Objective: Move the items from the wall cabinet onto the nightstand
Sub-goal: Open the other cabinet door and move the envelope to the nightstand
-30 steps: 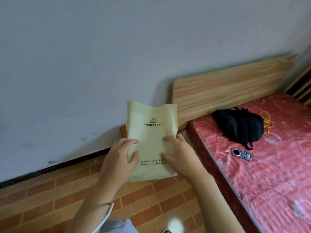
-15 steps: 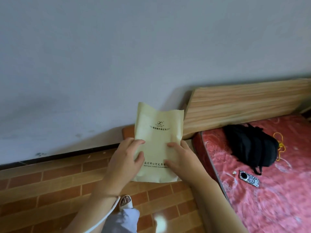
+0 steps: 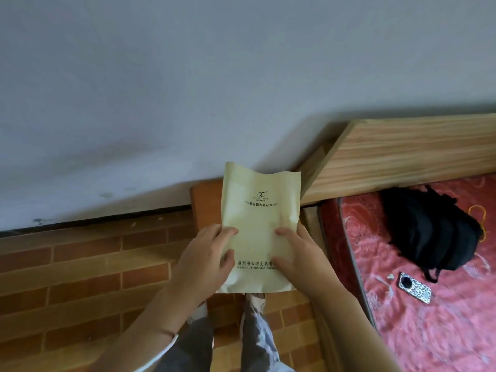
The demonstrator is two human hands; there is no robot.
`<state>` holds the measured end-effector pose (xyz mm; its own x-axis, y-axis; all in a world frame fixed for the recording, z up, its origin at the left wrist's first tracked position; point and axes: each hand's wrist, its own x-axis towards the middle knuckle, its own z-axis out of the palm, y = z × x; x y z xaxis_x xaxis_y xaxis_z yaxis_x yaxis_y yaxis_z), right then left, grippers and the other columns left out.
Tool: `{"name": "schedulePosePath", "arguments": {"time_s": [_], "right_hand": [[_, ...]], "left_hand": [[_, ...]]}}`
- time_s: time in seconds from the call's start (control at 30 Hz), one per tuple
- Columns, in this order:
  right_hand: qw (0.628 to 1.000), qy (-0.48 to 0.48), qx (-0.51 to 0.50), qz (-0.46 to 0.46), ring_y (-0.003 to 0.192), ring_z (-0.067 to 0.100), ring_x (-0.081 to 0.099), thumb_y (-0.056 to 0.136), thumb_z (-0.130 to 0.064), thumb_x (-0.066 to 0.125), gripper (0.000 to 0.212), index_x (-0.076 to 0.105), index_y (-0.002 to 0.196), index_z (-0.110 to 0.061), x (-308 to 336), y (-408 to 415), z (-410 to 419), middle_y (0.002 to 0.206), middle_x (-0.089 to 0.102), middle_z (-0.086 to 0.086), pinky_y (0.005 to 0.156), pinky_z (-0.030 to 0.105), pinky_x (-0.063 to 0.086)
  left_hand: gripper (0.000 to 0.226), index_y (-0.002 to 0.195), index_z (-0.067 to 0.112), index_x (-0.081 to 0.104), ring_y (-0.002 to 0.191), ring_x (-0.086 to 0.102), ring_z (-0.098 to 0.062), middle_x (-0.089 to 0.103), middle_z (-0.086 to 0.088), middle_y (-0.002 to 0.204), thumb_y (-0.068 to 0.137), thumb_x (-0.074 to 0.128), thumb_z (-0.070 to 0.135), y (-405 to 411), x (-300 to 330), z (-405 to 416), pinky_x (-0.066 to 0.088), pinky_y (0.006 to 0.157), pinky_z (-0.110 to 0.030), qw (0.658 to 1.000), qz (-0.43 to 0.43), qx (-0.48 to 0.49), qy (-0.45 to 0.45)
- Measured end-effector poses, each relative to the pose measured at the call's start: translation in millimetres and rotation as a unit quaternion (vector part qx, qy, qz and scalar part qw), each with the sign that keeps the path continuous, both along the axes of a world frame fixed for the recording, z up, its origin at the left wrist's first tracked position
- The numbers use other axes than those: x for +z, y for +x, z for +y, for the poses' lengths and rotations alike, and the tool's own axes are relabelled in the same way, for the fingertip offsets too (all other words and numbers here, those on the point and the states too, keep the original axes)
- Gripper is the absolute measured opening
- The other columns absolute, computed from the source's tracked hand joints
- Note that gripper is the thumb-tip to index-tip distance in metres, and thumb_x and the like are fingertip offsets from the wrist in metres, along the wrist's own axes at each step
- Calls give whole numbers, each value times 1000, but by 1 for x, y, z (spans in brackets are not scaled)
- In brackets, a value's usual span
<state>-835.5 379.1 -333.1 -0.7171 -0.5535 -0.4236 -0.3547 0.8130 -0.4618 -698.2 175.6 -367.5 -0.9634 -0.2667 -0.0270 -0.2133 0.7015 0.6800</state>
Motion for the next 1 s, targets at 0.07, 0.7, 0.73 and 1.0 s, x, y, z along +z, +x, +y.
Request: {"name": "schedulePosePath", "arguments": {"time_s": [0.07, 0.7, 0.73, 1.0], "right_hand": [[1000, 9, 4, -15, 113, 17, 58, 92, -34, 71, 62, 46, 148, -32, -27, -13, -3, 141, 39, -9, 89, 33, 56], [994, 45, 67, -74, 105, 14, 56, 96, -31, 65, 56, 40, 145, -38, -260, -110, 8, 138, 37, -11, 86, 31, 61], [994, 48, 69, -76, 104, 14, 55, 96, -31, 65, 56, 40, 145, -38, -268, -113, 10, 139, 37, -11, 86, 31, 60], [991, 63, 73, -94, 107, 16, 55, 96, -27, 68, 58, 40, 146, -35, -322, -130, 25, 142, 38, -7, 92, 37, 60]], "left_hand": [[42, 138, 23, 54, 101, 53, -1, 56, 9, 121, 97, 61, 24, -7, -26, -1, 54, 77, -20, 1000, -17, -6, -3], [50, 139, 20, 55, 104, 56, -11, 59, 2, 120, 91, 71, 21, -64, -252, 34, 46, 83, -16, 995, -97, 11, -26], [49, 140, 21, 54, 105, 57, -11, 58, 2, 120, 93, 69, 21, -66, -261, 36, 46, 84, -17, 995, -100, 10, -25], [53, 145, 24, 47, 113, 55, -15, 56, 0, 130, 95, 65, 23, -80, -323, 54, 54, 84, -23, 989, -142, -4, -35]]}}
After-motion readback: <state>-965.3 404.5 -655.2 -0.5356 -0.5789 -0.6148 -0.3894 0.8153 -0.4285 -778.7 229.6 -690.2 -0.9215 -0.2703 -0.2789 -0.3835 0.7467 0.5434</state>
